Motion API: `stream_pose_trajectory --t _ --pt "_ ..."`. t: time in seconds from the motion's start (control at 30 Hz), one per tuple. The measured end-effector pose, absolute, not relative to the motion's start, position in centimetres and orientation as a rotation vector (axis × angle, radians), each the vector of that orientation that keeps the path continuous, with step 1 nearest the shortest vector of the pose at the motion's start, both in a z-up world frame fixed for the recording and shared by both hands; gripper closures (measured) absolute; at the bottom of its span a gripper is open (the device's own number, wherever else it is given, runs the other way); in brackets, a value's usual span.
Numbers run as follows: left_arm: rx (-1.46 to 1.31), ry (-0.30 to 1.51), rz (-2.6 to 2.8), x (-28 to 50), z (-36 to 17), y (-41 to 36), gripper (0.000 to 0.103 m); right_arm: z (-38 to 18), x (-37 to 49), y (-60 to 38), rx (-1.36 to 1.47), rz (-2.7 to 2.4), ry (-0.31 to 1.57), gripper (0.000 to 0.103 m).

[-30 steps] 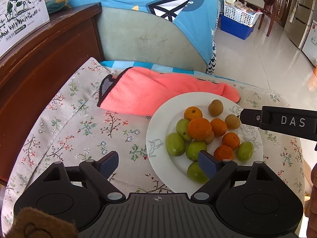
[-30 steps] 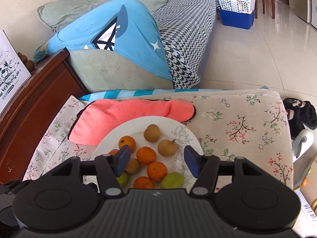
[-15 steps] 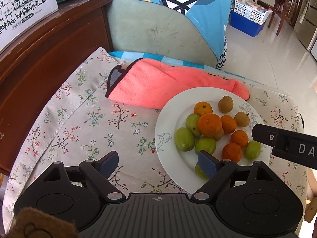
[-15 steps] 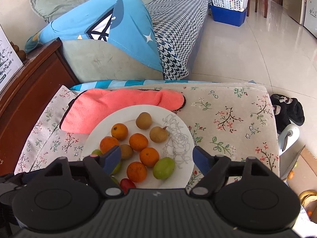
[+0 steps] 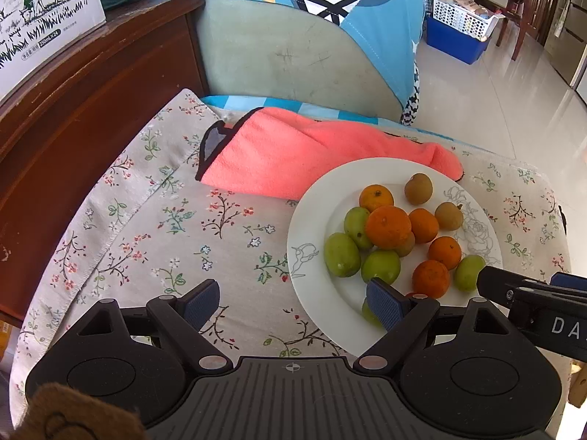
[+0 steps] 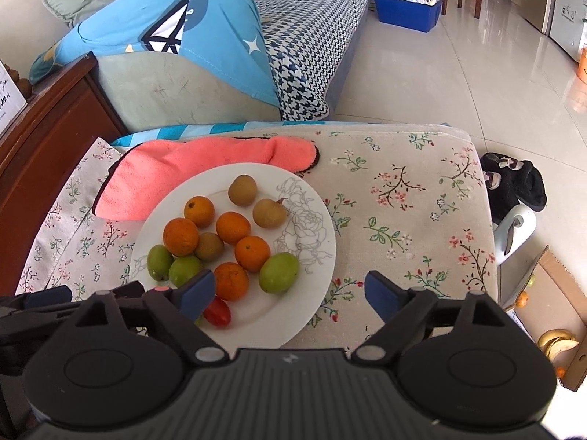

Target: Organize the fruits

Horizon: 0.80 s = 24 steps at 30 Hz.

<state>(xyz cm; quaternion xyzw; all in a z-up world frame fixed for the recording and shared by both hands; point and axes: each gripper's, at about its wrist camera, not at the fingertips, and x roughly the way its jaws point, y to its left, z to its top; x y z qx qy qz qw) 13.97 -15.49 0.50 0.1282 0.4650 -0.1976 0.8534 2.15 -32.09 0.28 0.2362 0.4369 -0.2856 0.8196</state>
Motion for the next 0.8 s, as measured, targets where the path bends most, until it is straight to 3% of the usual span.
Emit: stream_pose_trajectory --t 0.8 --pt "0.345 0.947 -0.371 13.6 0.2 -16.0 0.014 0.3 3.1 -30.1 0.292 -0.658 0.948 0.013"
